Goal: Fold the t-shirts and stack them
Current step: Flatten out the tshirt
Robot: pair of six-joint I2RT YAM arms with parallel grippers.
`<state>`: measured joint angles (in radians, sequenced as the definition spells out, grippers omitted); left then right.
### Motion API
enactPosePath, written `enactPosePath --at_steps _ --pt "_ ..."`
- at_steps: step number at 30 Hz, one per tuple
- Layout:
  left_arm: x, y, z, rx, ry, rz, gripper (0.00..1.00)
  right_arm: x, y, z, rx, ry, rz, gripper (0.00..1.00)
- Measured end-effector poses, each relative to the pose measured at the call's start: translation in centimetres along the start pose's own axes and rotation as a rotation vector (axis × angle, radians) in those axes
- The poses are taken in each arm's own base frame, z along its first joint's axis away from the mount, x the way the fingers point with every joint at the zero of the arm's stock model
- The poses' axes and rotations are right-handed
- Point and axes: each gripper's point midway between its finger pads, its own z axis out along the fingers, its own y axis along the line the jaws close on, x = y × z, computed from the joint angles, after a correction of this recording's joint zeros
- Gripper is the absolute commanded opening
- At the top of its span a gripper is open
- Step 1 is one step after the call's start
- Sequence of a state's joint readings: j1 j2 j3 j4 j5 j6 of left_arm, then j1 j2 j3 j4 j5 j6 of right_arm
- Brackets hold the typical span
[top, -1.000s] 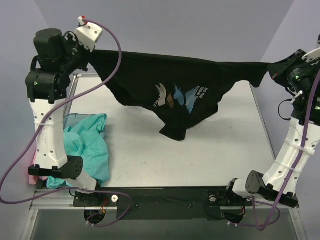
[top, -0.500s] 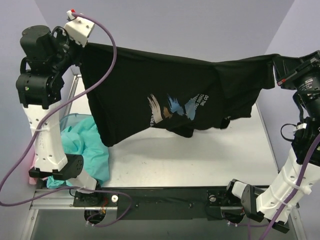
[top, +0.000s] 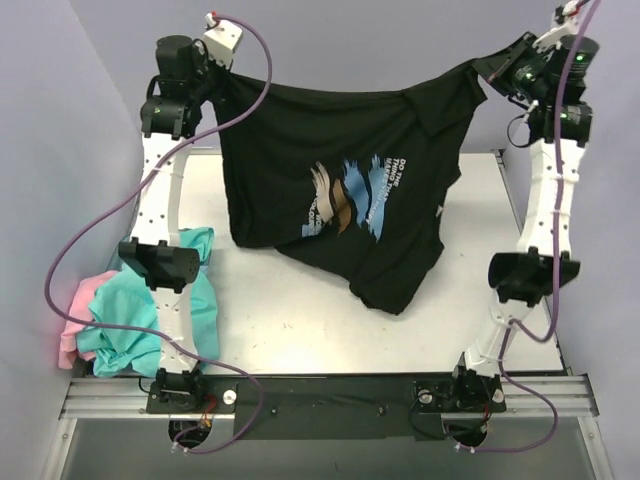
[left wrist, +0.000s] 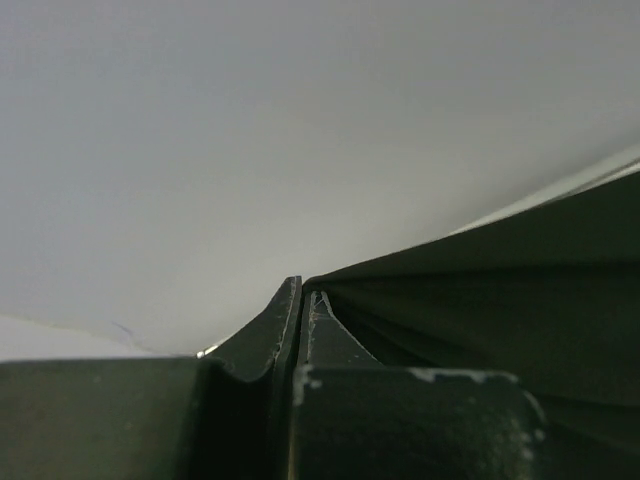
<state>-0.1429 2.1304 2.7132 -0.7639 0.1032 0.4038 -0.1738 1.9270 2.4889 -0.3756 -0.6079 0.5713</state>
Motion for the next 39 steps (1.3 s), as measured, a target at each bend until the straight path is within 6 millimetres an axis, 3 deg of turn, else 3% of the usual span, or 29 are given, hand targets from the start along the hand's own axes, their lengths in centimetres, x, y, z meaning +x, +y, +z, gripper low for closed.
enactPosePath --at_steps 2,4,6,8,11,14,16,18,21,24,26,28,29,30,32,34,35,37,39 --pt "0.6 -0.1 2.2 -0.020 -0.014 -0.012 0.02 1.3 -3.3 3.2 0.037 0.013 0.050 0.00" --pt "0.3 0.3 3.7 -0.051 -0.053 -0.023 0.02 2.1 -5.9 5.2 0.073 0.009 0.084 0.00" --pt "-0.8 0.9 4.1 -0.082 -0.105 -0.026 0.01 2.0 -7.0 5.6 0.103 -0.011 0.088 0.00" --pt "-2.7 1.6 3.8 -0.110 -0.168 -0.023 0.01 -0.2 -6.2 5.0 0.091 -0.079 0.059 0.00" --pt "-6.2 2.8 2.1 -0.149 -0.277 -0.012 0.01 -5.3 -3.8 1.5 0.050 -0.212 0.013 0.00" --pt "-8.8 3.0 -0.2 -0.139 -0.334 0.007 0.01 -10.4 -1.1 -4.6 0.027 -0.341 -0.062 0.00" --pt "-9.8 2.5 -1.8 -0.104 -0.350 0.025 0.01 -11.2 0.4 -8.3 0.031 -0.373 -0.089 0.00" --pt "-9.6 1.4 -3.2 -0.048 -0.324 0.053 0.02 -9.8 2.2 -11.2 0.020 -0.360 -0.096 0.00" --pt "-6.8 -1.0 -4.7 0.062 -0.227 0.105 0.02 -3.6 2.2 -12.8 0.025 -0.236 -0.052 0.00" --pt "-0.9 -4.5 -5.0 0.202 -0.075 0.174 0.03 6.3 -1.9 -13.5 0.117 -0.028 0.057 0.00" --pt "4.5 -7.6 -4.9 0.312 0.051 0.209 0.05 14.4 -5.6 -14.0 0.211 0.149 0.148 0.00" --pt "10.9 -11.3 -5.0 0.433 0.188 0.233 0.20 23.7 -9.3 -15.2 0.320 0.355 0.243 0.00" --pt "13.7 -12.8 -5.1 0.481 0.244 0.244 0.37 28.3 -10.5 -16.3 0.366 0.467 0.290 0.00" --pt "18.2 -15.1 -5.8 0.549 0.340 0.256 0.44 32.5 -11.3 -17.8 0.408 0.574 0.333 0.00" --pt "24.9 -18.0 -7.5 0.647 0.497 0.284 0.53 38.5 -11.9 -20.7 0.462 0.735 0.402 0.00" --pt "30.5 -20.3 -10.3 0.744 0.656 0.310 0.55 42.6 -12.2 -23.4 0.509 0.855 0.464 0.00" --pt "32.3 -21.0 -11.5 0.780 0.710 0.321 0.56 43.7 -12.4 -24.2 0.530 0.892 0.485 0.00" --pt "34.1 -21.5 -13.3 0.823 0.776 0.357 0.56 44.8 -12.7 -24.9 0.553 0.941 0.507 0.00" --pt "34.6 -21.6 -14.0 0.826 0.792 0.414 0.56 45.2 -13.0 -24.9 0.555 0.962 0.505 0.00"
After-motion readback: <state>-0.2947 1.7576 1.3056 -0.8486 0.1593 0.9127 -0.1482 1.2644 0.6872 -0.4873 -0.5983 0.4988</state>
